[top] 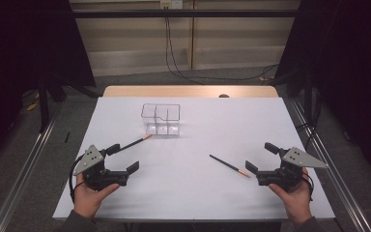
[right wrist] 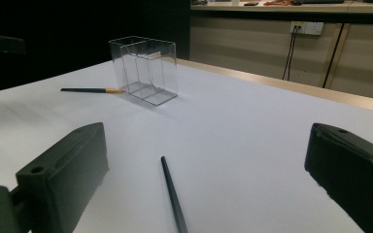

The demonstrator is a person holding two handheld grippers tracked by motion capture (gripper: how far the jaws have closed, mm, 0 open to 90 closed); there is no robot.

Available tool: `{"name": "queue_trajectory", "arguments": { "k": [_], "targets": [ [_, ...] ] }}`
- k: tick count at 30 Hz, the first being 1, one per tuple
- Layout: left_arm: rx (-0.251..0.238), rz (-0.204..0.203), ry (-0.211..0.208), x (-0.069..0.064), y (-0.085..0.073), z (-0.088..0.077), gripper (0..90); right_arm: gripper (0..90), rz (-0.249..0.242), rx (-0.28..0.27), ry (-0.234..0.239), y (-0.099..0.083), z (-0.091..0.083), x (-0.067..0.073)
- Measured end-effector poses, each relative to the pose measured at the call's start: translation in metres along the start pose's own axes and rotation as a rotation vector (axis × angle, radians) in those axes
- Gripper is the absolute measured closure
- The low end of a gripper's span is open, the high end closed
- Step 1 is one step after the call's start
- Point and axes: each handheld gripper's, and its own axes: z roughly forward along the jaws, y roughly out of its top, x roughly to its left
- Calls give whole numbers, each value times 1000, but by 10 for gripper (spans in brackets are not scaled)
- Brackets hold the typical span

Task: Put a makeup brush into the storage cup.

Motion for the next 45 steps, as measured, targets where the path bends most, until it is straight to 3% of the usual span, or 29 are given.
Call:
{"name": "queue_trajectory", "arguments": {
  "k": [1, 3, 7, 12, 17, 20, 21, 25, 26, 27, 37, 38, 45],
  "targets": [
    [-14, -6, -17, 0, 1, 1, 33, 13, -4, 0, 4, 0, 0, 0],
    [-7, 1, -1, -1, 2, 1, 34, 13, -2, -1, 2, 0, 0, 1],
    [7, 16, -13, -2, 4, 8, 35, 11, -10, -6, 6, 0, -5, 0],
    [-6, 1, -32, -2, 5, 17, 35, 10, -6, -6, -4, -1, -7, -1],
    [-9, 0, -15, -2, 9, 25, 36, 10, -7, 0, -15, -2, -11, -1],
    [-17, 1, -31, 0, 10, 27, 36, 10, -6, -3, -14, -2, -12, -1],
    [-4, 13, -27, 1, 11, 27, 36, 11, -10, -4, -21, -3, -13, -2],
    [-13, -3, -16, 1, 12, 30, 37, 11, -13, -2, -16, -3, -14, -1],
    [-4, 15, -16, 2, 13, 30, 38, 12, -15, -2, -11, -3, -14, -1],
    [-16, -5, -18, 1, 13, 31, 38, 11, -11, -4, -13, -3, -14, -1],
    [-18, -7, -26, 2, 17, 35, 38, 12, -20, -5, -10, -3, -13, 0],
    [-6, 15, -22, 3, 18, 35, 39, 12, -22, -2, -7, -3, -13, 0],
    [-18, 3, -18, 6, 21, 37, 39, 13, -22, -4, 5, -3, -12, -1]
  ]
}}
